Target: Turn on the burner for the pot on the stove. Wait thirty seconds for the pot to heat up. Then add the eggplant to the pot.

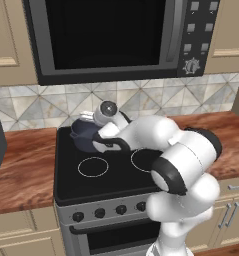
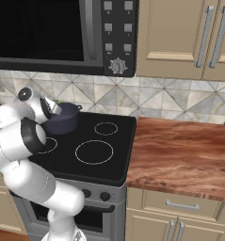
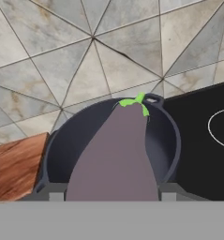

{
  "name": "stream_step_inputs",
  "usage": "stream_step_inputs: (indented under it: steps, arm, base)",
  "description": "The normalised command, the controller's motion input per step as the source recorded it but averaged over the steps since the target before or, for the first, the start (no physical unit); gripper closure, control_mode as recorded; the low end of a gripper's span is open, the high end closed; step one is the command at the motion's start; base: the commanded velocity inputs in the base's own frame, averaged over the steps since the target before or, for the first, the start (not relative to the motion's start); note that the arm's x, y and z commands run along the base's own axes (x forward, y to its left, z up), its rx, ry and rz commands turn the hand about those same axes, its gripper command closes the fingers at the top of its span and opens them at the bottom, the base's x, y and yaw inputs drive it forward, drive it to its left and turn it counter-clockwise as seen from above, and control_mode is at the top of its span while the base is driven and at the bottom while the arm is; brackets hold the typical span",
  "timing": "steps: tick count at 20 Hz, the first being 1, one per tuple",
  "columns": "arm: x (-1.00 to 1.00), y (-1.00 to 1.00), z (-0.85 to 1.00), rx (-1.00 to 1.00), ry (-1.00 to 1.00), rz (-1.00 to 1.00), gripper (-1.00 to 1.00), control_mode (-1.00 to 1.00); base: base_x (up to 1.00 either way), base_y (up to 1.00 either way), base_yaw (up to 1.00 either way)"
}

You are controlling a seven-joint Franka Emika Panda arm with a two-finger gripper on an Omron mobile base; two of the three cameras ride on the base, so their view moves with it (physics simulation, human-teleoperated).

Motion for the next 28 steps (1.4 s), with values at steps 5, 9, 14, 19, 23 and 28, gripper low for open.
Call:
stream_step_inputs:
  steps: [5, 9, 14, 19, 23, 28]
  arm:
    - [0.14, 0.05, -0.09, 0.0, 0.0, -0.01, 1.0, -1.0]
    - [0.14, 0.01, -0.12, 0.0, 0.0, 0.0, 1.0, -1.0]
    - [0.14, 0.0, 0.0, 0.0, 0.0, 0.0, -1.0, -1.0]
    - [0.09, 0.0, 0.0, 0.0, -0.01, 0.0, -1.0, -1.0]
    - [0.0, 0.0, 0.0, 0.0, 0.0, 0.0, -1.0, -1.0]
    - [0.0, 0.0, -0.01, 0.0, -0.01, 0.0, -1.0, -1.0]
  base:
    - [0.0, 0.0, 0.0]
    - [0.0, 0.0, 0.0]
    - [0.0, 0.0, 0.0]
    - [0.0, 0.0, 0.0]
    - [0.0, 0.0, 0.0]
    - [0.0, 0.0, 0.0]
